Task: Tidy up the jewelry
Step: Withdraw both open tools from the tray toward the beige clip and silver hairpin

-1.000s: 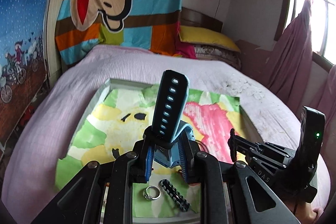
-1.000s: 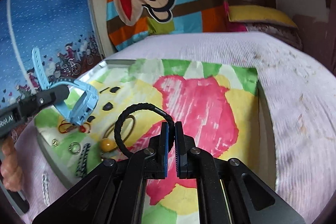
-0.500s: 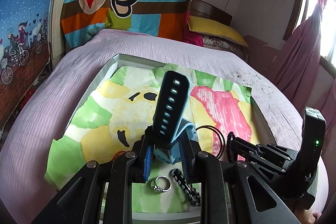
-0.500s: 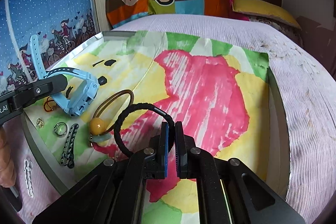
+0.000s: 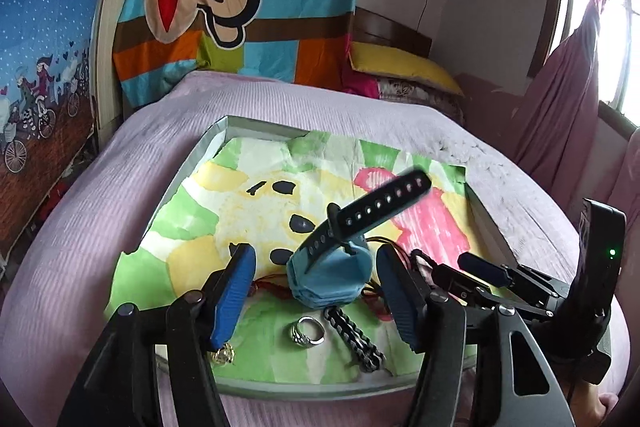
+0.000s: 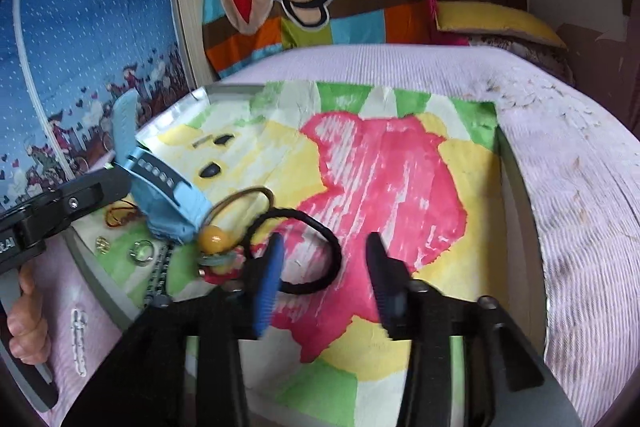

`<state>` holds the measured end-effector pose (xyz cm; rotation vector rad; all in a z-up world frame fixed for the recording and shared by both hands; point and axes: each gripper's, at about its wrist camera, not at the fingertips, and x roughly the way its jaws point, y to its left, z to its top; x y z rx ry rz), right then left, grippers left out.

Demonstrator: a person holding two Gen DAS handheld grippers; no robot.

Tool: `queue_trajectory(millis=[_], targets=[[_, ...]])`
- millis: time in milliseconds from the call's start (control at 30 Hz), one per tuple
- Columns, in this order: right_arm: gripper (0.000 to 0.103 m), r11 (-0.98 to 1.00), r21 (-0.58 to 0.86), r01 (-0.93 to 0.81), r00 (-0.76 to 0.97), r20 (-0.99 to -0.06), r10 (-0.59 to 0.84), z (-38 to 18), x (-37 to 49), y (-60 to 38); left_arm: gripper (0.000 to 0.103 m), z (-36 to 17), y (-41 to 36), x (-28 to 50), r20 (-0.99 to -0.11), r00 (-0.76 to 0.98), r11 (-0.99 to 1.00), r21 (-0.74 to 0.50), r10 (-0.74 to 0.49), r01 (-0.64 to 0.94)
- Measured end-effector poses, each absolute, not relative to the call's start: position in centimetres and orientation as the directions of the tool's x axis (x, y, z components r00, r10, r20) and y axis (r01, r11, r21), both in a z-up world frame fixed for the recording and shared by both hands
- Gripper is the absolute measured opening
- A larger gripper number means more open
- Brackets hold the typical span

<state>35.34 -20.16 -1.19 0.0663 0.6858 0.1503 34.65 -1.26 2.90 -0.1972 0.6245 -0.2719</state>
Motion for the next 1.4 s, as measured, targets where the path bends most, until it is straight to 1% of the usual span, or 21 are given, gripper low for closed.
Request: queue_trajectory(millis=[100,133,167,200,233,267,333,367,400,433,467,500,567,600,767,1000,1200,1400], targets=[[0.040,0.986,0.116,-0.119,0.794,-0.585,0.165,-0.5,34.2,-20.4,0.061,3.4,-1.1,33.7,-0.525,0.798,0.951,-0.245,-0.295,0.191],[0.042,0.985,0.119,-0.121,0.810,-0.561,0.168,-0.1,33.5,-20.5,0.066,3.6,-1.0,33.3,-0.515,0.808,0.954,-0.234,-0.287,0.190],[0.048,0.985,0.121,-0.121,0.821,-0.545,0.168,0.2,33.1,-20.6,0.069,3.8,-1.0,32.9,-0.505,0.817,0.957,-0.223,-0.278,0.188],[0.055,0.984,0.129,-0.127,0.837,-0.518,0.176,0.6,32.3,-20.7,0.075,4.0,-0.9,32.4,-0.491,0.829,0.960,-0.212,-0.268,0.185],[0.059,0.982,0.136,-0.131,0.850,-0.494,0.182,0.9,31.7,-20.9,0.079,4.3,-0.8,31.8,-0.476,0.841,0.963,-0.201,-0.258,0.182],[0.064,0.981,0.140,-0.132,0.858,-0.481,0.183,1.2,31.3,-21.0,0.080,4.5,-0.7,31.3,-0.464,0.850,0.965,-0.193,-0.251,0.180],[0.071,0.981,0.147,-0.129,0.883,-0.433,0.181,1.9,29.7,-21.2,0.087,4.8,-0.5,30.3,-0.445,0.863,0.967,-0.185,-0.241,0.175],[0.076,0.980,0.148,-0.129,0.891,-0.418,0.180,2.1,29.1,-21.2,0.089,4.9,-0.4,29.6,-0.434,0.871,0.969,-0.180,-0.232,0.168],[0.082,0.980,0.148,-0.130,0.901,-0.395,0.180,2.4,28.3,-21.3,0.095,5.0,-0.2,29.2,-0.426,0.876,0.970,-0.178,-0.226,0.163],[0.085,0.980,0.148,-0.132,0.906,-0.383,0.180,2.5,27.8,-21.3,0.101,5.1,0.0,28.6,-0.414,0.885,0.973,-0.174,-0.214,0.153],[0.090,0.980,0.147,-0.136,0.916,-0.358,0.181,2.8,26.9,-21.3,0.103,5.2,0.3,28.0,-0.401,0.893,0.974,-0.172,-0.203,0.144],[0.094,0.980,0.146,-0.137,0.923,-0.341,0.180,2.9,26.2,-21.4,0.103,5.2,0.4,27.6,-0.393,0.898,0.975,-0.172,-0.198,0.140],[0.097,0.980,0.143,-0.139,0.935,-0.306,0.177,3.2,24.7,-21.5,0.103,5.3,0.8,26.4,-0.379,0.905,0.977,-0.164,-0.191,0.137],[0.101,0.980,0.143,-0.141,0.940,-0.292,0.178,3.3,24.1,-21.5,0.103,5.4,1.0,26.0,-0.374,0.908,0.977,-0.161,-0.189,0.137],[0.102,0.979,0.142,-0.149,0.955,-0.234,0.179,3.8,21.1,-21.6,0.103,5.3,1.6,23.2,-0.341,0.924,0.982,-0.132,-0.171,0.133],[0.102,0.979,0.119,-0.168,0.963,-0.194,0.189,3.6,17.5,-21.0,0.103,4.6,2.4,19.3,-0.309,0.939,0.986,-0.116,-0.153,0.122],[0.102,0.982,0.087,-0.166,0.968,-0.177,0.179,3.0,14.7,-20.7,0.103,3.4,3.4,17.9,-0.326,0.932,0.984,-0.126,-0.160,0.125],[0.102,0.983,0.058,-0.174,0.965,-0.186,0.182,2.1,13.0,-20.4,0.103,2.2,4.4,16.8,-0.343,0.925,0.983,-0.142,-0.163,0.120]])
